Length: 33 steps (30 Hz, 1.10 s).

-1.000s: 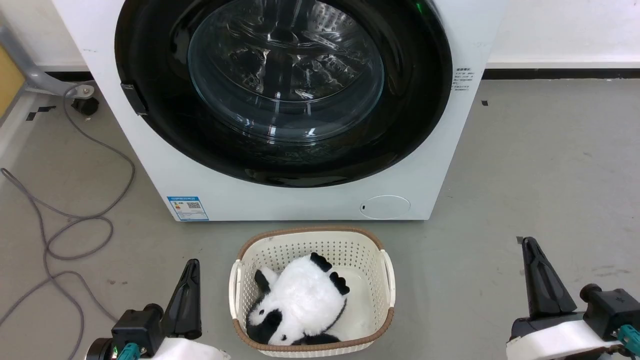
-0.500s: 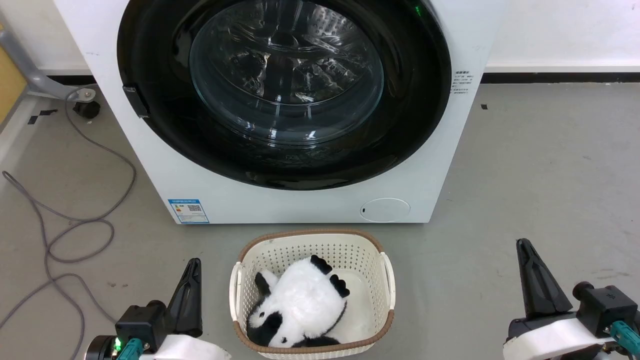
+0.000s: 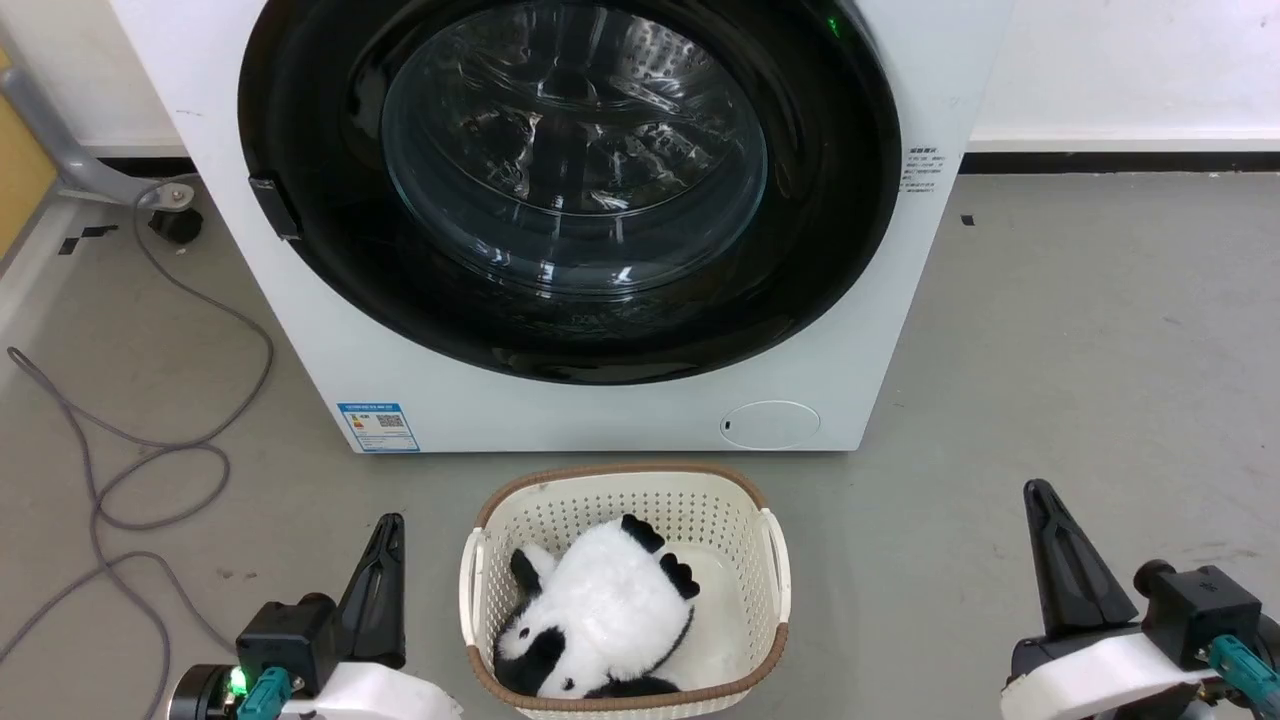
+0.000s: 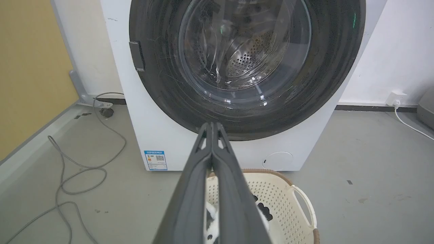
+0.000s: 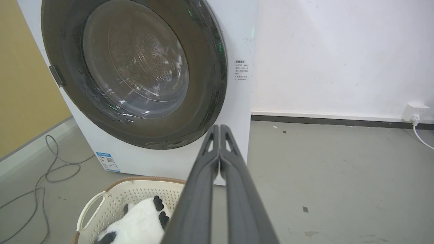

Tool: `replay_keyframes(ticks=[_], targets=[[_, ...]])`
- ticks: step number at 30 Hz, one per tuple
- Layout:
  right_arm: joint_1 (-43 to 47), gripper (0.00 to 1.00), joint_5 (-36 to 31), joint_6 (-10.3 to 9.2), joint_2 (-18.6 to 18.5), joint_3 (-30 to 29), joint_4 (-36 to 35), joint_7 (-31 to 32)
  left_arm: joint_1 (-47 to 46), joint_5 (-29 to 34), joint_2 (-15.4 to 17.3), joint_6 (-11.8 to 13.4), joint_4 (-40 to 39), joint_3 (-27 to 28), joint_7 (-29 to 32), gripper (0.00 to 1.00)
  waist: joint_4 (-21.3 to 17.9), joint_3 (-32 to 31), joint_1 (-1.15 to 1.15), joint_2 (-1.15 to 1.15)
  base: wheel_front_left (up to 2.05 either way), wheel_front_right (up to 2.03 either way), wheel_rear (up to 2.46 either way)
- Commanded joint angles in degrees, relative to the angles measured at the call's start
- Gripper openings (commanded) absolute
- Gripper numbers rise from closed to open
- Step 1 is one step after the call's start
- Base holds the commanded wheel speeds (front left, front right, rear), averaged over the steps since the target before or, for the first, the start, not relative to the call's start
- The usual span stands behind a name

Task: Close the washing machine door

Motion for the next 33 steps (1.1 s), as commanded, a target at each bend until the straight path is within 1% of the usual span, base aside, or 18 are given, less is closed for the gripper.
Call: replay_keyframes(ticks=[1,33], targets=[[-0.27,0.0,-0.39,-0.02,0.2,0.11,-0.51,0.45,-0.71,0.59,0.03,0.39,-0.33,0.17,0.44,0.0,0.0,-0.05,0.0,0.0,0.0,0.0,0.0],[-0.45,0.0,-2.51,-0.03,0.33,0.96,-1.37,4.33,-1.44,3.22,0.05,1.31,-1.64,0.33,4.3,0.0,0.06,-1.18,0.0,0.0,0.0,0.0,0.0]])
